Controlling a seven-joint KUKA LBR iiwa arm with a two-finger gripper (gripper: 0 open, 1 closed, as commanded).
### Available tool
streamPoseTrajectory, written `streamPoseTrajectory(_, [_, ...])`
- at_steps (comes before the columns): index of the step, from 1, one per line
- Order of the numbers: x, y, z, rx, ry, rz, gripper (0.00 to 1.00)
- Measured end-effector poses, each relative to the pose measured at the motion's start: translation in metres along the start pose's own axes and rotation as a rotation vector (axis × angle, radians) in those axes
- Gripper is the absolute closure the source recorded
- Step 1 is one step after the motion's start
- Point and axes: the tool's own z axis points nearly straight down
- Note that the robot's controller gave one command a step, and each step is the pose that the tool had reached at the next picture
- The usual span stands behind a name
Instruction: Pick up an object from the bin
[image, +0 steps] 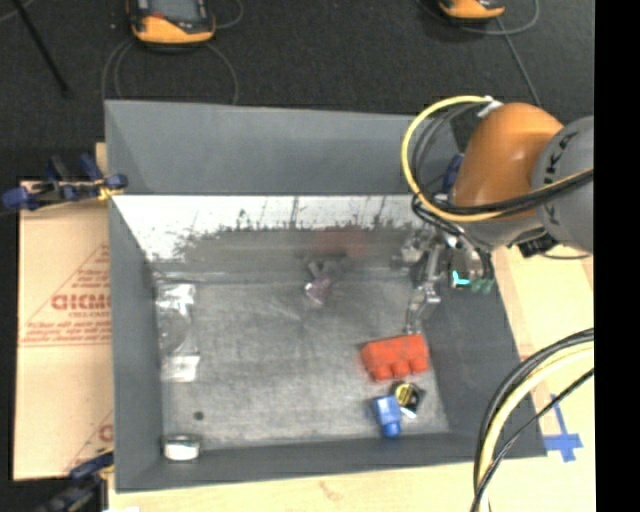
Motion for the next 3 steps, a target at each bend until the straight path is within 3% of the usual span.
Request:
streamPoseTrajectory(1, [0.077,-0.034,0.071,0.001,-0.015,-0.159,0.00])
streamPoseTrajectory(2, [0.074,-0.033,0.068,0.004,-0.020,-0.164,1.00])
streamPoseTrajectory(3, [0.061,-0.018,-0.181,0.006,-0.017,-0.418,1.00])
